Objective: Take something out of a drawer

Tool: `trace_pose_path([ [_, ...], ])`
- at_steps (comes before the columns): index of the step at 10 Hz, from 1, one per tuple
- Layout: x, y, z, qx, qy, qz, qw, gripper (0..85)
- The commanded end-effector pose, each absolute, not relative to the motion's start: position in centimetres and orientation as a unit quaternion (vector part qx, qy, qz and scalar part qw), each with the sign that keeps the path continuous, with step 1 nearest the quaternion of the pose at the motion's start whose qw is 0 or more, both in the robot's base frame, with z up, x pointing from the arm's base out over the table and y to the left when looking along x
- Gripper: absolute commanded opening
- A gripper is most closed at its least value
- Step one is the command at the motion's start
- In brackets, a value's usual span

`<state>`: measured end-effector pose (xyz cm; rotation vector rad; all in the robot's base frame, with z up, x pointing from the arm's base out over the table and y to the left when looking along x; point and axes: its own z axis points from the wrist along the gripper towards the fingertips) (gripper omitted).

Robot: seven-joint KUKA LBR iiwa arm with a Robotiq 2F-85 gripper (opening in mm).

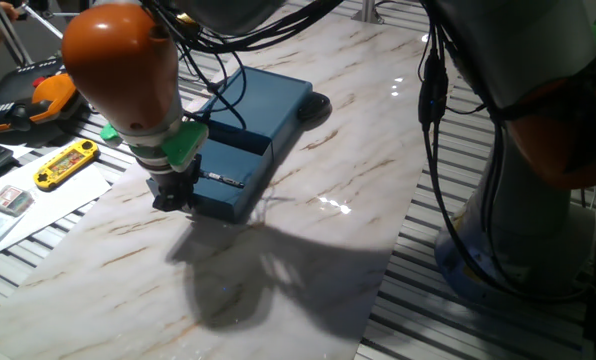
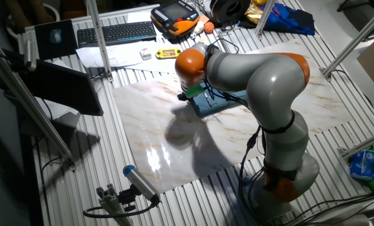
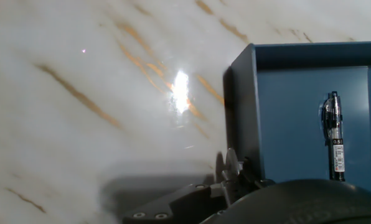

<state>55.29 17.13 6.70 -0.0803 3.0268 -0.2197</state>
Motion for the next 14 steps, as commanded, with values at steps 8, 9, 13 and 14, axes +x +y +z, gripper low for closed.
trace_pose_path([
  [8,55.7,16.6,9.5,-0.024,0.997,-0.060,0.044,17.0],
  [9,55.9,15.9,10.2,-0.021,0.997,-0.054,0.045,17.0],
  [13,56.0,13.9,11.4,-0.020,0.998,-0.046,0.047,34.0],
  [14,56.2,13.1,11.3,-0.021,0.998,-0.044,0.045,34.0],
])
